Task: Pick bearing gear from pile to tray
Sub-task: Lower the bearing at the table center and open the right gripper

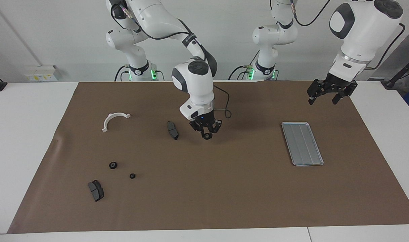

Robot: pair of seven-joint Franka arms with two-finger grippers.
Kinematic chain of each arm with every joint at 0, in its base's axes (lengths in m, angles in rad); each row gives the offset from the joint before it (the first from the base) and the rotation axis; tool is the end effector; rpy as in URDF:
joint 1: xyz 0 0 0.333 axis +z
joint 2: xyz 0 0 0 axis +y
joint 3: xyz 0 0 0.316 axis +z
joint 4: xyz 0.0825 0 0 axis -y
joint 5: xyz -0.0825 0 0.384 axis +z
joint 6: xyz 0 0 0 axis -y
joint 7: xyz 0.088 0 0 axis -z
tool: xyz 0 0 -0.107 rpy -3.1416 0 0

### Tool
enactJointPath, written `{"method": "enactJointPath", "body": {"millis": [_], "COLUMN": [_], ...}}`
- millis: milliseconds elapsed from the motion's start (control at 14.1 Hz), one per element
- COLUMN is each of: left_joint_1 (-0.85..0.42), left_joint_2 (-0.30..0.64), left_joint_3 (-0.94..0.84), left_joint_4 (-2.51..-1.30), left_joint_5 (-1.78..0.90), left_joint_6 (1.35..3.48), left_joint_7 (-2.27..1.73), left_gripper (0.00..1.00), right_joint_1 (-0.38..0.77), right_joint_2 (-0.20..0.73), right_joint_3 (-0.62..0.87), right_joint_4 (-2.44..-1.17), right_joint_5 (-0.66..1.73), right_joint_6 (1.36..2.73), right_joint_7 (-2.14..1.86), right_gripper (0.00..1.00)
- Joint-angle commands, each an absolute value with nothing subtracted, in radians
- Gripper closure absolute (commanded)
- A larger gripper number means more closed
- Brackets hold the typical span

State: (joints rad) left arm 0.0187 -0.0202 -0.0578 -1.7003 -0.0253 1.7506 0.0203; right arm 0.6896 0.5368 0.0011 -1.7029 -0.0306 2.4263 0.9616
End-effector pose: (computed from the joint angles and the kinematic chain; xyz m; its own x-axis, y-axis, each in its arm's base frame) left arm 0.5616 -0.0245 0.5902 0.9960 -0.0548 0.0708 -0.0565 -0.9981 0.0226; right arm 0.5329 0.4402 0.3001 0.9591 -0.2538 0.1252 -0.2364 -0.9617 -0.1385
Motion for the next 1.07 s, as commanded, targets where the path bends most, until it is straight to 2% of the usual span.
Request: {"method": "enactJointPath", "body": {"millis": [0,71,142,427,498,711,995], "left_joint_1": [0.015,0.015,0.017,0.017,0.015,0.021,0.017], "left_joint_2": [-0.029,-0.029,-0.029,-0.034,-0.035,-0.044,-0.055], "left_joint_3": [-0.066,-0.066,-0.066,-0.066,-0.064,-0.066,-0.066], "left_joint_4": [-1.694,-1.694,-1.694,-1.694,-1.7,-1.716,-1.735], "left_joint_5": [-0.015,-0.015,-0.015,-0.015,-0.015,-0.015,-0.015], "left_joint_6": [1.738,1.73,1.73,1.73,1.729,1.715,1.718], "left_joint_7": [0.034,0.034,0.034,0.031,0.031,0.025,0.028], "left_gripper": [0.0,0.0,0.0,0.0,0.0,0.0,0.0], "right_joint_1": [0.686,0.687,0.692,0.687,0.675,0.573,0.421], "right_joint_2": [0.535,0.535,0.534,0.516,0.485,0.365,0.281], "right_joint_3": [-0.002,-0.002,-0.005,-0.011,-0.015,-0.014,-0.011], "right_joint_4": [-1.692,-1.692,-1.69,-1.687,-1.689,-1.707,-1.709], "right_joint_5": [-0.052,-0.052,-0.054,-0.149,-0.156,-0.166,-0.164], "right_joint_6": [2.419,2.419,2.413,2.356,2.336,2.255,2.149], "right_joint_7": [0.986,0.986,0.988,1.023,1.022,0.945,0.702], "right_gripper": [0.72,0.12,0.0,0.0,0.0,0.0,0.0]}}
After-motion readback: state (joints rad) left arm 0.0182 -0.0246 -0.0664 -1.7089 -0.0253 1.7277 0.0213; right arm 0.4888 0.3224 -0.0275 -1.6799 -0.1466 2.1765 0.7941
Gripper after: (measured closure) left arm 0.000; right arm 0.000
